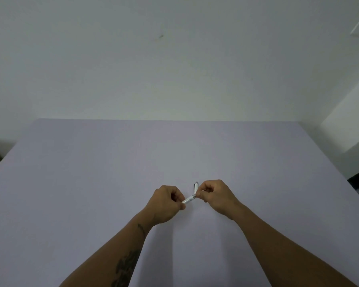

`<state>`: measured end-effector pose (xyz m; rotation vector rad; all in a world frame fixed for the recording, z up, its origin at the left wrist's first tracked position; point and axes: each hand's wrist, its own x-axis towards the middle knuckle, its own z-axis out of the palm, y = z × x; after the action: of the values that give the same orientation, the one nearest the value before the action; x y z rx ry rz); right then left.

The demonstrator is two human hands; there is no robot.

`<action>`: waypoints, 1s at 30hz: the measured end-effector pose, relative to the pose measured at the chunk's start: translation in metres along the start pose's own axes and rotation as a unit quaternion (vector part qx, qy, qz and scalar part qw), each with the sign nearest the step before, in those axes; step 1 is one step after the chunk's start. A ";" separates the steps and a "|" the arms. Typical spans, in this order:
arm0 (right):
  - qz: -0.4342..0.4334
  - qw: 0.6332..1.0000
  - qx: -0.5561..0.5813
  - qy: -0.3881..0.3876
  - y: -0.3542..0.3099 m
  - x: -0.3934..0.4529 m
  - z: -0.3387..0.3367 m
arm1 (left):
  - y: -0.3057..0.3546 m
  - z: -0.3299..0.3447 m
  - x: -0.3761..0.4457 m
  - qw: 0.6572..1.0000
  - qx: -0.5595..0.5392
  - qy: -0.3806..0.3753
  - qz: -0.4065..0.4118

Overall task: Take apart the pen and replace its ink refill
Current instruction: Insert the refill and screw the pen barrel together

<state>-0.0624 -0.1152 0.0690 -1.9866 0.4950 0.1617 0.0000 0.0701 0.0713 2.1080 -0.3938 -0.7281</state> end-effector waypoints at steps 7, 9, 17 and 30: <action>-0.021 1.000 0.022 -0.007 0.000 -0.001 -0.001 | 0.000 -0.001 0.002 1.000 0.006 0.005 0.002; -0.026 0.999 0.020 -0.006 0.000 0.000 -0.002 | 0.000 -0.001 0.004 1.000 0.004 0.007 0.003; -0.026 0.999 -0.020 0.003 0.006 0.004 0.001 | -0.008 0.005 0.008 1.000 0.018 0.018 0.016; 0.111 0.986 -0.116 0.049 0.042 0.045 0.003 | -0.029 0.013 0.019 0.997 0.002 0.064 -0.043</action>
<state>-0.0392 -0.1407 0.0182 -2.1693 0.7929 0.2719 0.0076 0.0693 0.0351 2.1736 -0.2361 -0.6371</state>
